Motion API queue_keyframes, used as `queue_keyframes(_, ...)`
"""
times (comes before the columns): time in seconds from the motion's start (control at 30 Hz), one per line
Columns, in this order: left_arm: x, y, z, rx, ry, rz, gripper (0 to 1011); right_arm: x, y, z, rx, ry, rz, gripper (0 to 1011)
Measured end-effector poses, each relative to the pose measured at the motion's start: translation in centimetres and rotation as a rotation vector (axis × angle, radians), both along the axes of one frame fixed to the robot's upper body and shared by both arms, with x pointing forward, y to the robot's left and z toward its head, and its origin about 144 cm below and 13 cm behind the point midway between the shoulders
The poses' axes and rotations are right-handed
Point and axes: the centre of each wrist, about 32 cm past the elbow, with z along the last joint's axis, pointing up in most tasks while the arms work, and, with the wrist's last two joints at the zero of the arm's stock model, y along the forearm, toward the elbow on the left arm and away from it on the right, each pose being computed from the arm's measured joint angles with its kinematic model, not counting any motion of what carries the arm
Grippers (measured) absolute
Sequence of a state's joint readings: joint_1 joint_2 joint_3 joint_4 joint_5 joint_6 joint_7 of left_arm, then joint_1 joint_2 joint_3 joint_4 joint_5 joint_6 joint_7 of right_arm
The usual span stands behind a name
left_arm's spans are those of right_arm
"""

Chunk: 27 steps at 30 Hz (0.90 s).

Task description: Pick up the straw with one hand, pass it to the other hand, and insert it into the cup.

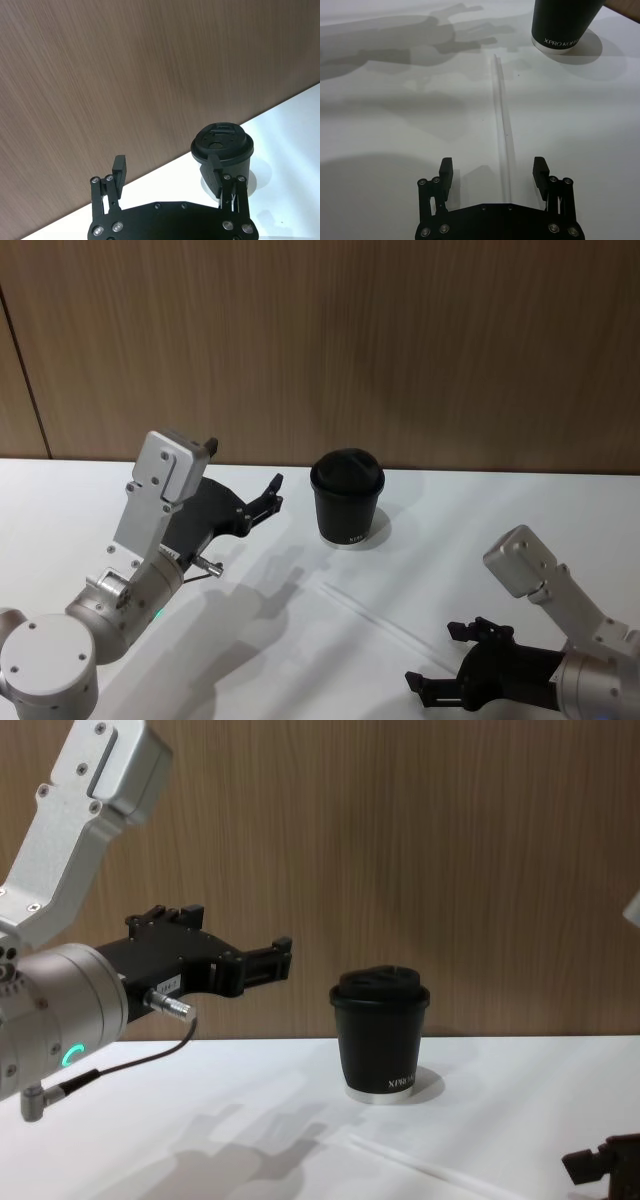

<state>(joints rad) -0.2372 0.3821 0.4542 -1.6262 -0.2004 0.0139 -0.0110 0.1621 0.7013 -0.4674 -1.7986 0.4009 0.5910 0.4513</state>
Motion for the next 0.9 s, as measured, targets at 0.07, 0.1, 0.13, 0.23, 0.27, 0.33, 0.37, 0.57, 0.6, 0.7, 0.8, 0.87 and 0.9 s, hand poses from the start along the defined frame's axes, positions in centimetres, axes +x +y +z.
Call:
queue_keyframes(0.07,0.00,0.00,0.00,0.000,0.000,0.000,1003,0.01,-0.01,0.01,0.001,0.001,0.000,1001)
queue_keyframes(0.1,0.00,0.00,0.00,0.000,0.000,0.000,1003,0.03,-0.02,0.01,0.002,0.004,0.001,1001)
queue_keyframes(0.13,0.00,0.00,0.00,0.000,0.000,0.000,1003,0.05,-0.02,0.02,0.003,0.006,0.001,1001)
queue_keyframes(0.23,0.00,0.00,0.00,0.000,0.000,0.000,1003,0.08,-0.03,0.00,0.004,0.009,0.002,1001)
queue_keyframes(0.27,0.00,0.00,0.00,0.000,0.000,0.000,1003,0.11,-0.03,-0.01,0.005,0.011,0.003,1001)
queue_keyframes(0.33,0.00,0.00,0.00,0.000,0.000,0.000,1003,0.13,-0.02,-0.02,0.007,0.013,0.003,1001)
queue_keyframes(0.37,0.00,0.00,0.00,0.000,0.000,0.000,1003,0.14,-0.01,-0.04,0.007,0.014,0.004,1001)
queue_keyframes(0.57,0.00,0.00,0.00,0.000,0.000,0.000,1003,0.28,0.05,-0.17,0.010,0.021,0.005,1001)
queue_keyframes(0.6,0.00,0.00,0.00,0.000,0.000,0.000,1003,0.28,0.05,-0.17,0.010,0.021,0.005,1001)
queue_keyframes(0.7,0.00,0.00,0.00,0.000,0.000,0.000,1003,0.35,0.08,-0.22,0.012,0.023,0.005,1001)
queue_keyframes(0.8,0.00,0.00,0.00,0.000,0.000,0.000,1003,0.44,0.10,-0.25,0.012,0.027,0.006,1001)
queue_keyframes(0.87,0.00,0.00,0.00,0.000,0.000,0.000,1003,0.48,0.12,-0.26,0.012,0.030,0.006,1001)
queue_keyframes(0.9,0.00,0.00,0.00,0.000,0.000,0.000,1003,0.52,0.12,-0.25,0.012,0.031,0.005,1001)
